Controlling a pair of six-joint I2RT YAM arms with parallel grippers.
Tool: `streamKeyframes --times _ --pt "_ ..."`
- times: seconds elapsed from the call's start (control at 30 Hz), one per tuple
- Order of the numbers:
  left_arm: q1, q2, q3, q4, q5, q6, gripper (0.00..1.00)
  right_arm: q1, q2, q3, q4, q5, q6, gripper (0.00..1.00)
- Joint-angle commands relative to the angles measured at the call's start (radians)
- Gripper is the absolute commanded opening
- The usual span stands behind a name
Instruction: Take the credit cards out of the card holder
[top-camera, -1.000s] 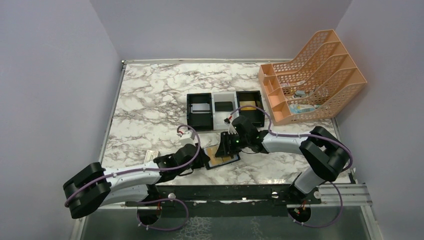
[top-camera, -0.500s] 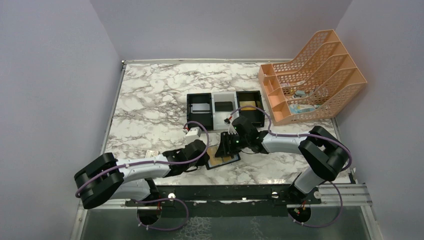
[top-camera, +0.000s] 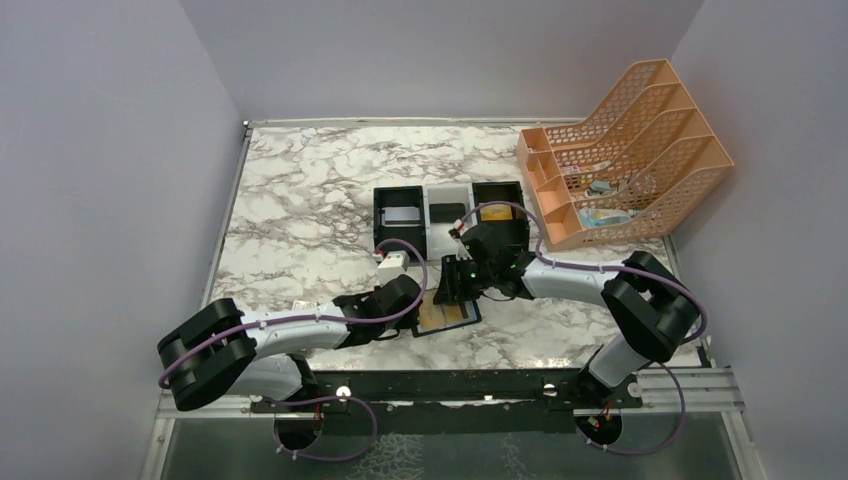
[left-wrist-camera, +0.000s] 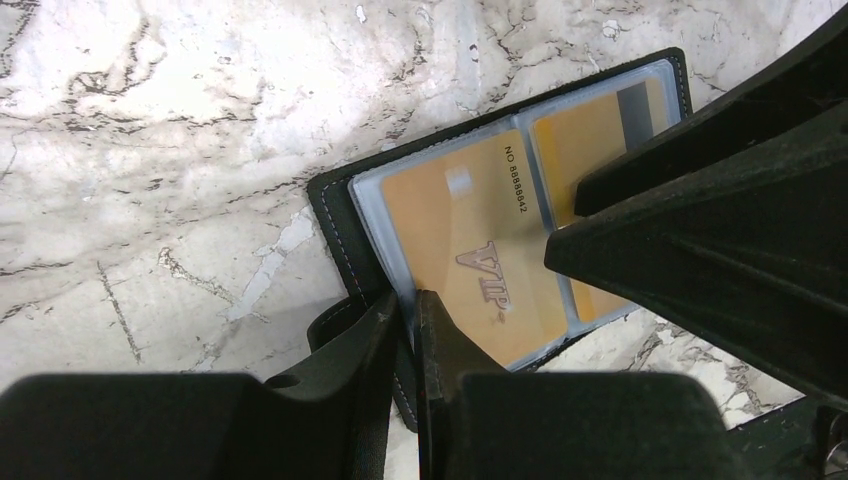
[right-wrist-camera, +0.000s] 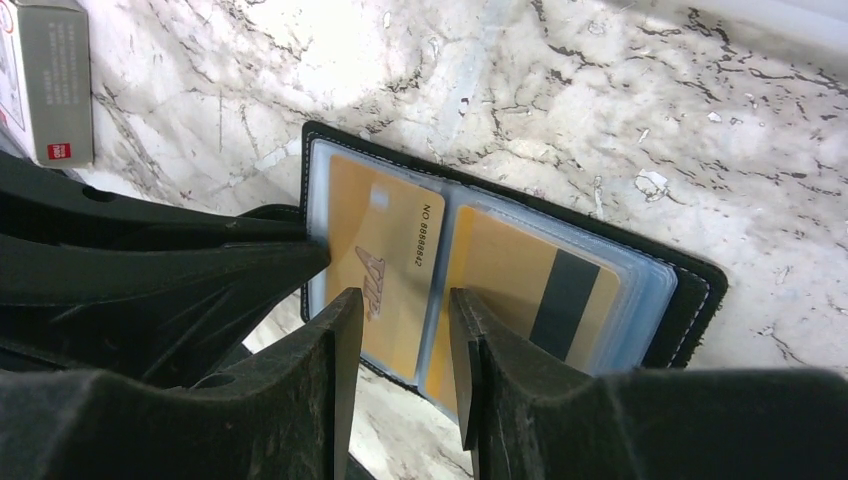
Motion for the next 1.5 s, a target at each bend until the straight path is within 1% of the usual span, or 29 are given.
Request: streamKeyframes --times 0.0,0.13,0.23,0.5,0.63,0.8,0.83,0.97,1.07,1.27,1.47 --pt "-0.005 -0.01 0.002 -0.027 -0.04 0.037 0.15 -0.003 0.047 0.013 -0.032 0.011 -0.022 0.38" --pt "-0.005 -0.017 -0.022 0.023 -0.017 0.044 0.15 -0.003 0.067 -0.019 0.015 -0.041 -0.008 0.36" --pt "-0.004 -0.011 -0.029 0.04 0.0 0.049 0.15 -0.003 0.061 -0.032 0.027 -0.058 -0.002 0.31" --pt "-0.004 -0.009 -0.04 0.055 0.014 0.044 0.14 -0.004 0.061 -0.049 0.076 -0.139 0.04 0.29" --pt "-0.004 -0.023 -0.048 0.047 0.014 0.036 0.12 -0.003 0.029 -0.063 0.086 -0.106 0.087 0.29" --pt "-0.004 -0.045 -0.047 0.024 0.002 0.037 0.11 -0.004 -0.006 -0.035 0.022 -0.038 0.057 0.3" --pt "-0.004 -0.051 -0.047 0.022 0.001 0.039 0.12 -0.004 -0.009 -0.029 0.008 -0.025 0.048 0.3" --pt "-0.005 -0.069 -0.043 0.021 0.001 0.042 0.24 -0.003 -0.003 -0.014 -0.032 0.01 0.016 0.31" --pt "-0.004 -0.083 -0.029 0.03 0.013 0.056 0.28 -0.003 0.014 -0.003 -0.052 0.021 0.007 0.31" --pt "-0.004 -0.093 0.023 0.038 0.036 0.09 0.29 -0.003 -0.013 -0.008 -0.061 0.061 0.013 0.3" --pt "-0.005 -0.084 0.046 0.059 0.065 0.114 0.28 -0.003 -0.039 -0.01 -0.04 0.031 0.023 0.31"
